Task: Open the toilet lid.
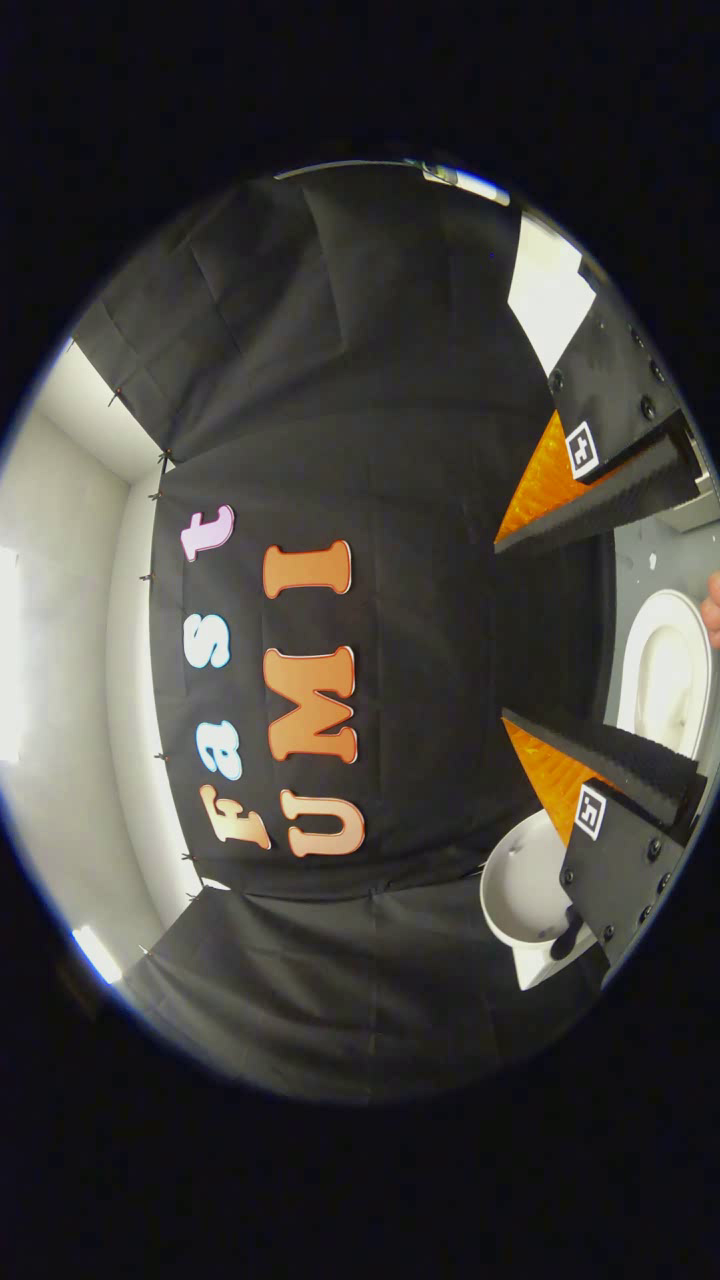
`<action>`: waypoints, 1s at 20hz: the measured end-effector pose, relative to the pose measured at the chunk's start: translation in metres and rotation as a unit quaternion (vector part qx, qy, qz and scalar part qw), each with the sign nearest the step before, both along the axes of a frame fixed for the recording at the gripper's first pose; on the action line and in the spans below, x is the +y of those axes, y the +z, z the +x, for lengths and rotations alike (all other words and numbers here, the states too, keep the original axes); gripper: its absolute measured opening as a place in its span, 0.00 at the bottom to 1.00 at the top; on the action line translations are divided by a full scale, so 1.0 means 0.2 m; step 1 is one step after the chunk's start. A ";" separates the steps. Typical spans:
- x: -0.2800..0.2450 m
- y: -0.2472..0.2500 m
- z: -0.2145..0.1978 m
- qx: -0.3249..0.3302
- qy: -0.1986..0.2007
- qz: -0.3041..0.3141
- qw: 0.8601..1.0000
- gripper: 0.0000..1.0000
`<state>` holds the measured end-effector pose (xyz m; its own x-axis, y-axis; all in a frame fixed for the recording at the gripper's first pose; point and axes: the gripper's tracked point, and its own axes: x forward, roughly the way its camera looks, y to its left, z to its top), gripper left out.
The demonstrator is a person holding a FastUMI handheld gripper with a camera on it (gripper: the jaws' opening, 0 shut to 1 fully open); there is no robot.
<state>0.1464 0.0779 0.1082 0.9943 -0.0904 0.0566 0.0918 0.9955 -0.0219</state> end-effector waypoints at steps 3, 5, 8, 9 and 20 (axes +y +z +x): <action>-0.19 -0.13 -0.18 0.011 -0.012 0.011 1.000 0.95; -0.36 -0.25 -0.29 0.021 -0.039 0.019 0.999 0.95; -0.55 -0.36 -0.44 0.026 -0.072 0.048 0.996 0.95; -0.58 -0.36 -0.48 0.017 -0.077 0.055 0.995 0.95; -0.64 -0.49 -0.73 -0.028 -0.098 -0.002 0.995 0.95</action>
